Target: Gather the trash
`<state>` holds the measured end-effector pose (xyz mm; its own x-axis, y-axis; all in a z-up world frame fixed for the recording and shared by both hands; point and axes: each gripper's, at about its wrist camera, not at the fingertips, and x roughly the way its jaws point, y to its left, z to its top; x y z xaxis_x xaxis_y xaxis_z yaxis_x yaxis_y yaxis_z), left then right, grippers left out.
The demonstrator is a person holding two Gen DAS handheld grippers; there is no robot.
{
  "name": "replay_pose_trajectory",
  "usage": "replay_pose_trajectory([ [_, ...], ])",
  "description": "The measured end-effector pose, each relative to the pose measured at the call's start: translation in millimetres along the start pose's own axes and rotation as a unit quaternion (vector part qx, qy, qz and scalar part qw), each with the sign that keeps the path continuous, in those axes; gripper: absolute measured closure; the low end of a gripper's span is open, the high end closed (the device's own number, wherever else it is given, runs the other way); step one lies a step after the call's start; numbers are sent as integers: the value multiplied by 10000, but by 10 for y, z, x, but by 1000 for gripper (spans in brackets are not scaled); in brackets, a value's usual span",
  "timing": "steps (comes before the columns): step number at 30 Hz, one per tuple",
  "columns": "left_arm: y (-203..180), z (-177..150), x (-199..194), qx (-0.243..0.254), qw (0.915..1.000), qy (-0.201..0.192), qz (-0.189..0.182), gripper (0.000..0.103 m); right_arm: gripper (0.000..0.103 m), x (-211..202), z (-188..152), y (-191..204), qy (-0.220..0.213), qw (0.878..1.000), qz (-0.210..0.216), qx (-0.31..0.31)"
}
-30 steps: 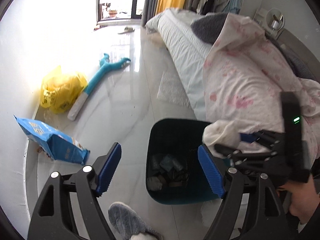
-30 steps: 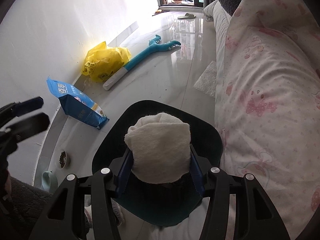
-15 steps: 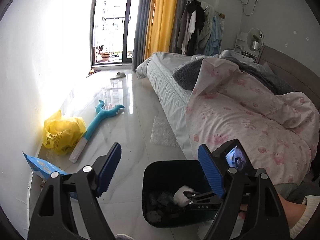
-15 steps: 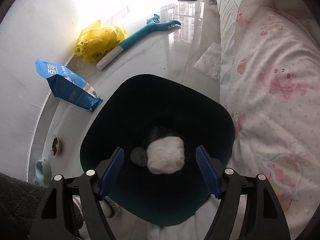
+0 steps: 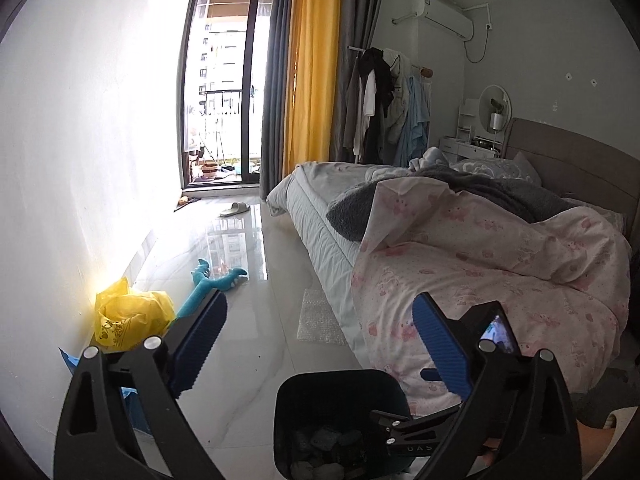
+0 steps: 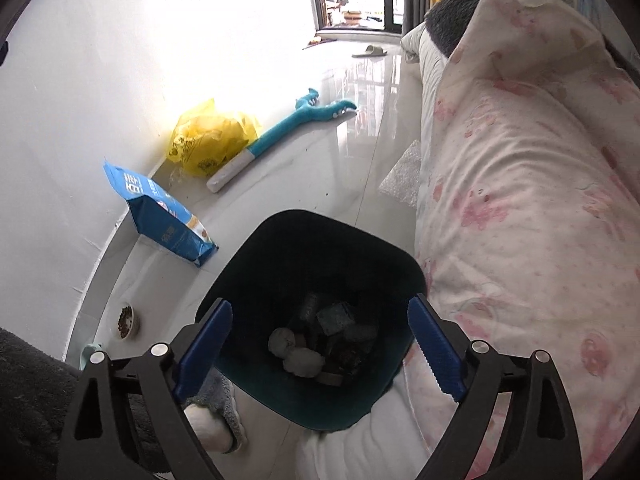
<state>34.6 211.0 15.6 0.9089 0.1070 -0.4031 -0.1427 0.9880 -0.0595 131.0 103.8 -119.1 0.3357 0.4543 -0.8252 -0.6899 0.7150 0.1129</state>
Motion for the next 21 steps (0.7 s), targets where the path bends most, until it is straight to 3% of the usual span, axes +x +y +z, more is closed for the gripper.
replay_pose_trajectory([
  [9, -434, -35, -289, 196, 9996, -173, 101, 4, 6, -1021, -173, -379, -1185, 9919, -404, 235],
  [13, -624, -16, -433, 307, 9987, -272, 288, 3, 3, -1576, -325, -599, -1788, 9808, -646, 426],
  [19, -857, 3, -561, 250, 9992, -299, 109, 3, 3, -2303, -649, -833, -2426, 9639, -901, 634],
  [21, -912, -9, -544, 320, 9992, -248, 55, 3, 3, -2514, -764, -857, -2573, 9575, -1205, 507],
])
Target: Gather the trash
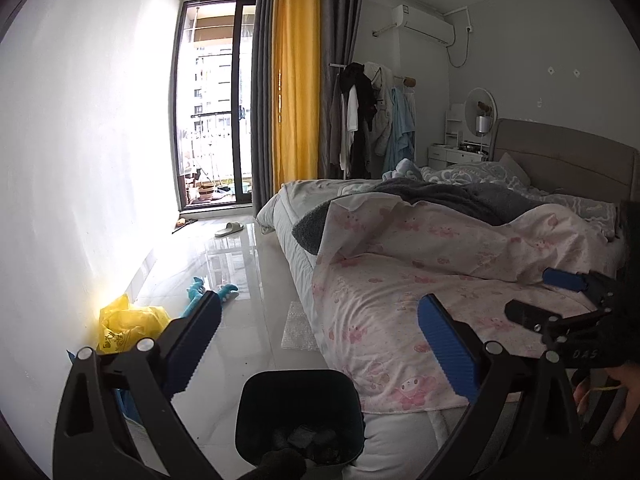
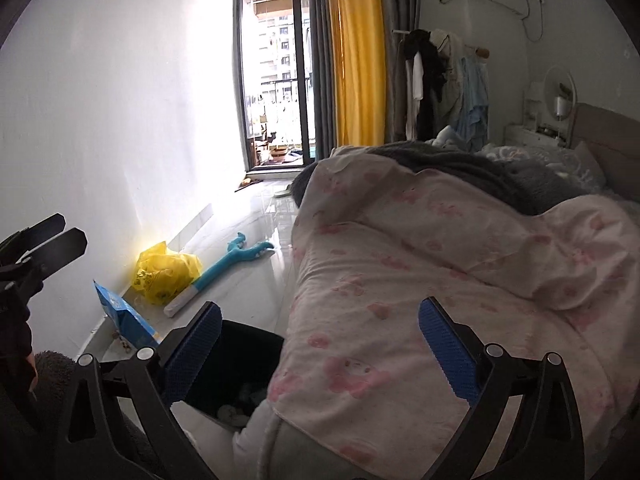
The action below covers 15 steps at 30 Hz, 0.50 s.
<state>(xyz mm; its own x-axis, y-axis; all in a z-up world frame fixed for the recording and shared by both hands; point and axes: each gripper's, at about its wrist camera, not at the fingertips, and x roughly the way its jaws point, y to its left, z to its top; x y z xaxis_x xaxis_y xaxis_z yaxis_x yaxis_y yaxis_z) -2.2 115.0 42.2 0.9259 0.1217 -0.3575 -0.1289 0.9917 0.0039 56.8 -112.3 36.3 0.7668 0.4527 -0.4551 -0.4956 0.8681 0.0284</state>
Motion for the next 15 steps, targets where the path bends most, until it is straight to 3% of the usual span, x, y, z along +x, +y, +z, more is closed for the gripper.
replay_pose_trajectory([
  [5, -51, -80, 14, -115, 9996, 97, -229, 3, 3, -302, -78, -237, -114, 9991, -401, -2],
  [7, -70, -126, -24, -126, 9998, 101, -139, 3, 3, -380, -147, -368, -18, 9983, -564, 168],
  [11, -107, -206, -16, 49, 9994, 326, 124, 3, 3, -590, -299, -550, -12, 9973, -594, 439],
  [15, -126, -313, -89, 70, 9991, 418, 18, 3, 3, -797, -389, -652, -144, 9959, -553, 702],
])
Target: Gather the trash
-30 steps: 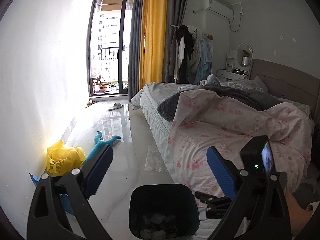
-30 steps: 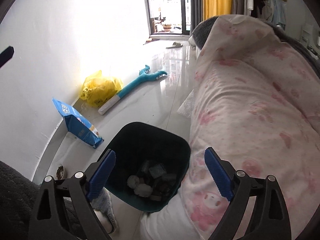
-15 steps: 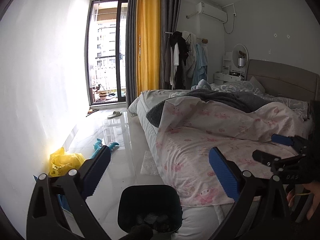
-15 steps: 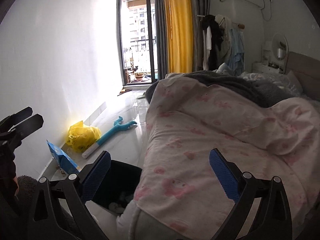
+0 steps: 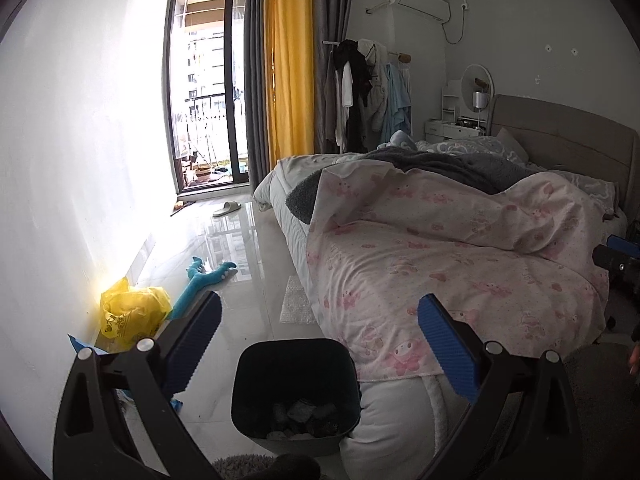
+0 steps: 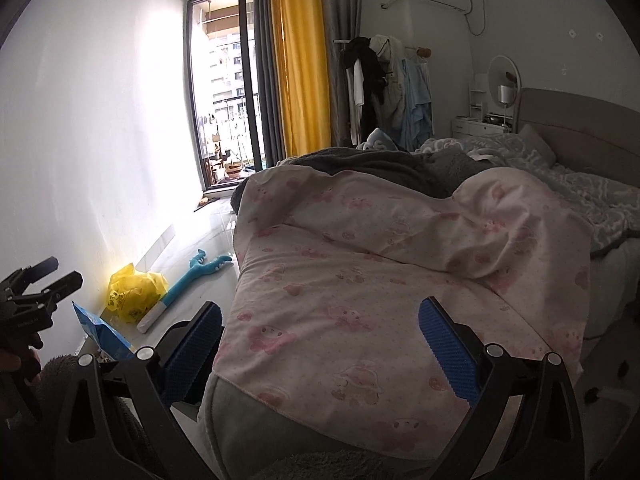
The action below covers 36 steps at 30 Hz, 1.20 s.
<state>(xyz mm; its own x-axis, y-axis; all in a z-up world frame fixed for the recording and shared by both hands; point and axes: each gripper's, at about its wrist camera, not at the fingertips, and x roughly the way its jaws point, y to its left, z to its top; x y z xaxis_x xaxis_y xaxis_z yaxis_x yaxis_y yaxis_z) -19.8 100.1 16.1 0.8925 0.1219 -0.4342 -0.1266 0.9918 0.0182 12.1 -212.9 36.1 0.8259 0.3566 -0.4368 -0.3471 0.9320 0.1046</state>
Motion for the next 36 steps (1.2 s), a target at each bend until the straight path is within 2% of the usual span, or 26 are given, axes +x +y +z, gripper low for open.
replay_pose_trajectory([
  [4, 34, 3, -39, -154, 9999, -40, 4, 3, 3, -14, -61, -76, -5, 9998, 190, 91],
  [6, -2, -19, -40, -54, 10000, -42, -48, 3, 3, -12, -67, -90, -3, 9996, 269, 76],
  [11, -75, -49, -51, 216, 9997, -53, 113, 3, 3, -63, -80, -79, -43, 9995, 289, -101],
  [18, -73, -46, -43, 138, 9997, -39, 214, 3, 3, -52, -88, -23, -22, 9988, 419, -240],
  [36, -143, -78, -52, 291, 9993, -65, 207, 3, 3, -53, -93, 46, -10, 9983, 444, -367],
])
